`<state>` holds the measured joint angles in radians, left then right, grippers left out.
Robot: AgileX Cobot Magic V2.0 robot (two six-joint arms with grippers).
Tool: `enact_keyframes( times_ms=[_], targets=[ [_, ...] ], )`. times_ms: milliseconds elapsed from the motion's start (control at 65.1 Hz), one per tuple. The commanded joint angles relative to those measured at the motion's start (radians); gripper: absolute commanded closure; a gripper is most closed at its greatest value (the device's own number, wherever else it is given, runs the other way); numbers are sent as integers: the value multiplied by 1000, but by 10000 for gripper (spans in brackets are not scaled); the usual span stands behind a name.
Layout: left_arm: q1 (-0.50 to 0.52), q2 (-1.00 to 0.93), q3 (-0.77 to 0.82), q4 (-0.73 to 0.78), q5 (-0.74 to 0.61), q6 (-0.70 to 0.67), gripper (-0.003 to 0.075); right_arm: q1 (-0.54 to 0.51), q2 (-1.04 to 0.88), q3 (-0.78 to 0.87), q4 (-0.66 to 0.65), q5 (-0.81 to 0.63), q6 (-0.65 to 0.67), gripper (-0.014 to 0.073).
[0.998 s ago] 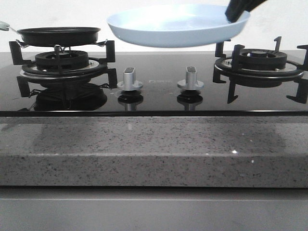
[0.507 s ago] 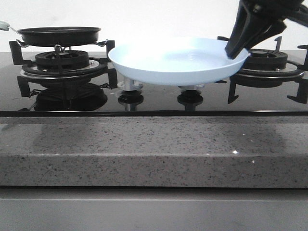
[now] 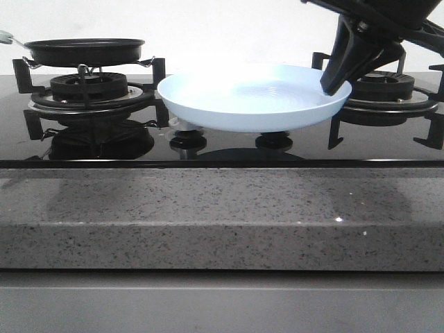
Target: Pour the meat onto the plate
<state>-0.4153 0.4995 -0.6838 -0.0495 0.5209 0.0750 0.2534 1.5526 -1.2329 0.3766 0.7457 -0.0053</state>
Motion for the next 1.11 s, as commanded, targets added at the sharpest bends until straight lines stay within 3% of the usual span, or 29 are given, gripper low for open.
enact_keyframes(
  times_ms=[0, 107, 276, 430, 553, 783, 921, 1090],
  targets=[
    [30, 34, -45, 49, -67, -67, 279, -4, -36, -26, 27, -46, -9, 663],
    [90, 103, -95, 81, -6, -85, 272, -4, -36, -26, 27, -46, -9, 663],
    [217, 259, -200, 71, 71, -85, 183, -4, -36, -26, 27, -46, -9, 663],
    [377, 403, -285, -10, 81, -75, 185, -4, -36, -26, 27, -46, -9, 663],
    [510, 524, -346, -220, 81, 47, 185, -4, -36, -26, 27, -46, -9, 663],
    [739, 716, -405, -852, 96, 433, 185, -4, -36, -26, 27, -46, -9, 663],
    [790, 823, -441, -1081, 114, 534, 185, -4, -36, -26, 27, -46, -9, 663],
    [786, 958, -496, -1246, 128, 578, 185, -4, -36, -26, 27, -46, -9, 663]
  ],
)
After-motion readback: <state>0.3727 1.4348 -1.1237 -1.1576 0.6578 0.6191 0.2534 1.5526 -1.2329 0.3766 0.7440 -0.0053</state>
